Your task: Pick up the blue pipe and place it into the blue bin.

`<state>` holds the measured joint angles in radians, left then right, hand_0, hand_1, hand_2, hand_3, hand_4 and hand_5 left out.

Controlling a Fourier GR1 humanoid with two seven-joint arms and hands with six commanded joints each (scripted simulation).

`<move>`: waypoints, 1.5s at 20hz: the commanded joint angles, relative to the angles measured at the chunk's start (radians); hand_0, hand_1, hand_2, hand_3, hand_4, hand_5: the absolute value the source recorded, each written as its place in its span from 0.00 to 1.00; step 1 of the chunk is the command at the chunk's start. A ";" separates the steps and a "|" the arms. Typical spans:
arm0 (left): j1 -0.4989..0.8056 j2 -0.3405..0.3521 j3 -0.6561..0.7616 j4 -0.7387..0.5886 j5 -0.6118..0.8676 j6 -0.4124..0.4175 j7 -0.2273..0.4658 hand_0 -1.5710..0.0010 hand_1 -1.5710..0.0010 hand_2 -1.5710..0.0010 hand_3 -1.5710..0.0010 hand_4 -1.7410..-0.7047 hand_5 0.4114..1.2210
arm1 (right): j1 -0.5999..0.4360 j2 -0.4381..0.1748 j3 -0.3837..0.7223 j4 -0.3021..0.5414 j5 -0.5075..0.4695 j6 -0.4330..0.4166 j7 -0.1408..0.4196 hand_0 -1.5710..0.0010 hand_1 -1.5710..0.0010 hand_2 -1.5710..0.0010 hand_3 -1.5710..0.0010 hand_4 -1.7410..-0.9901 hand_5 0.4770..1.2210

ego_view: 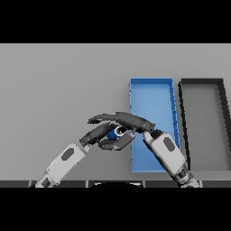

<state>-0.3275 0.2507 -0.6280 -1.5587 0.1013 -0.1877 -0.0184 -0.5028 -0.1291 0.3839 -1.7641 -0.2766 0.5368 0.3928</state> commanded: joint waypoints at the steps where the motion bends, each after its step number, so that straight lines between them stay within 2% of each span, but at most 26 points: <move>1: -0.016 0.014 -0.011 0.000 -0.007 -0.018 0.061 0.37 0.44 0.46 0.48 0.18 1.00 | -0.019 0.005 0.000 0.016 0.006 0.005 0.010 0.66 0.66 0.66 0.72 0.51 0.04; 2: -0.016 0.012 -0.009 -0.005 -0.015 -0.015 0.087 0.48 0.55 0.57 0.58 0.25 1.00 | -0.045 0.014 -0.004 0.035 0.006 0.011 0.009 0.54 0.55 0.53 0.60 0.41 0.06; 3: -0.008 -0.004 0.002 -0.002 -0.016 -0.010 0.058 0.51 0.55 0.56 0.63 0.20 1.00 | -0.052 0.014 -0.007 0.044 -0.016 0.024 -0.004 0.43 0.44 0.42 0.51 0.34 0.10; 4: -0.005 -0.010 0.015 -0.002 -0.023 0.004 0.042 0.40 0.44 0.45 0.50 0.16 1.00 | -0.061 0.025 -0.003 0.050 -0.052 0.031 0.001 0.35 0.36 0.34 0.45 0.28 0.17; 5: 0.001 -0.021 0.026 0.009 -0.014 0.004 0.043 0.32 0.35 0.38 0.40 0.13 1.00 | -0.044 0.024 0.004 0.057 -0.073 0.040 -0.010 0.28 0.28 0.27 0.39 0.24 0.25; 6: 0.006 -0.034 0.030 0.011 -0.007 0.001 0.035 0.26 0.28 0.33 0.32 0.10 1.00 | -0.034 0.026 0.010 0.051 -0.097 0.032 -0.010 0.22 0.23 0.22 0.31 0.29 0.34; 8: 0.028 -0.058 0.044 0.000 0.018 0.002 0.022 0.17 0.18 0.24 0.21 0.07 1.00 | -0.039 0.035 0.011 0.069 -0.124 0.021 -0.039 0.14 0.15 0.14 0.20 0.36 0.58; 9: 0.027 -0.071 0.056 0.017 0.026 -0.007 -0.010 0.13 0.14 0.20 0.16 0.05 1.00 | -0.033 0.034 0.019 0.064 -0.110 0.015 -0.070 0.11 0.12 0.11 0.16 0.39 0.66; 10: 0.027 -0.084 0.056 0.015 0.023 -0.008 -0.014 0.11 0.12 0.17 0.13 0.04 1.00 | -0.036 0.019 0.027 0.059 -0.065 0.019 -0.129 0.09 0.09 0.09 0.13 0.40 0.73; 11: 0.022 -0.081 0.058 0.014 0.027 -0.016 -0.002 0.08 0.09 0.14 0.11 0.03 1.00 | -0.043 0.010 0.040 0.051 -0.031 0.014 -0.150 0.07 0.07 0.07 0.10 0.39 0.78; 13: 0.022 -0.088 0.066 0.015 0.029 -0.016 0.019 0.05 0.06 0.11 0.07 0.02 1.00 | -0.048 -0.011 0.048 0.054 -0.034 0.011 -0.157 0.05 0.05 0.05 0.07 0.37 0.86; 15: 0.044 -0.073 0.073 -0.006 0.045 -0.033 0.004 0.03 0.04 0.12 0.04 0.01 1.00 | -0.041 -0.009 0.058 0.045 -0.049 -0.012 -0.181 0.03 0.03 0.03 0.04 0.35 0.91; 16: 0.045 -0.066 0.069 -0.009 0.025 -0.023 -0.007 0.09 0.14 0.22 0.15 0.09 1.00 | -0.053 -0.003 0.056 0.053 -0.060 -0.026 -0.162 0.02 0.02 0.02 0.03 0.35 0.93; 18: 0.024 -0.034 0.053 -0.004 -0.038 -0.042 -0.011 0.41 0.45 0.50 0.46 0.31 1.00 | -0.051 -0.001 0.052 0.055 -0.084 -0.034 -0.126 0.02 0.02 0.01 0.02 0.34 0.95; 20: 0.005 -0.021 0.042 0.018 -0.097 -0.077 -0.038 0.62 0.65 0.68 0.65 0.51 1.00 | -0.048 0.001 0.053 0.046 -0.073 -0.034 -0.094 0.01 0.01 0.01 0.01 0.33 0.97; 21: 0.016 -0.013 0.041 0.007 -0.122 -0.084 -0.041 0.70 0.72 0.75 0.72 0.58 0.96 | -0.034 0.002 0.057 0.032 -0.073 -0.029 -0.104 0.01 0.01 0.01 0.01 0.33 0.98; 22: 0.018 -0.013 0.046 0.004 -0.138 -0.091 -0.022 0.76 0.77 0.80 0.78 0.63 0.87 | -0.042 0.001 0.052 0.031 -0.080 -0.031 -0.110 0.01 0.01 0.01 0.01 0.33 0.98; 23: 0.028 -0.014 0.045 0.004 -0.152 -0.090 -0.045 0.81 0.82 0.84 0.82 0.68 0.75 | -0.035 0.006 0.059 0.022 -0.084 -0.032 -0.110 0.01 0.01 0.00 0.01 0.33 0.99; 26: 0.022 -0.011 0.055 0.012 -0.154 -0.082 -0.034 0.90 0.91 0.92 0.91 0.77 0.46 | -0.027 0.004 0.054 0.022 -0.067 -0.033 -0.135 0.00 0.00 0.00 0.00 0.33 0.99; 30: 0.022 -0.016 0.060 0.009 -0.143 -0.081 -0.017 0.96 0.96 0.97 0.96 0.82 0.28 | -0.046 0.017 0.063 0.019 -0.051 -0.044 -0.101 0.00 0.00 0.00 0.00 0.33 1.00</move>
<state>-0.3058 0.2348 -0.5680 -1.5498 -0.0419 -0.2684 -0.0368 -0.5490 -0.1113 0.4467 -1.7449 -0.3276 0.4940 0.2905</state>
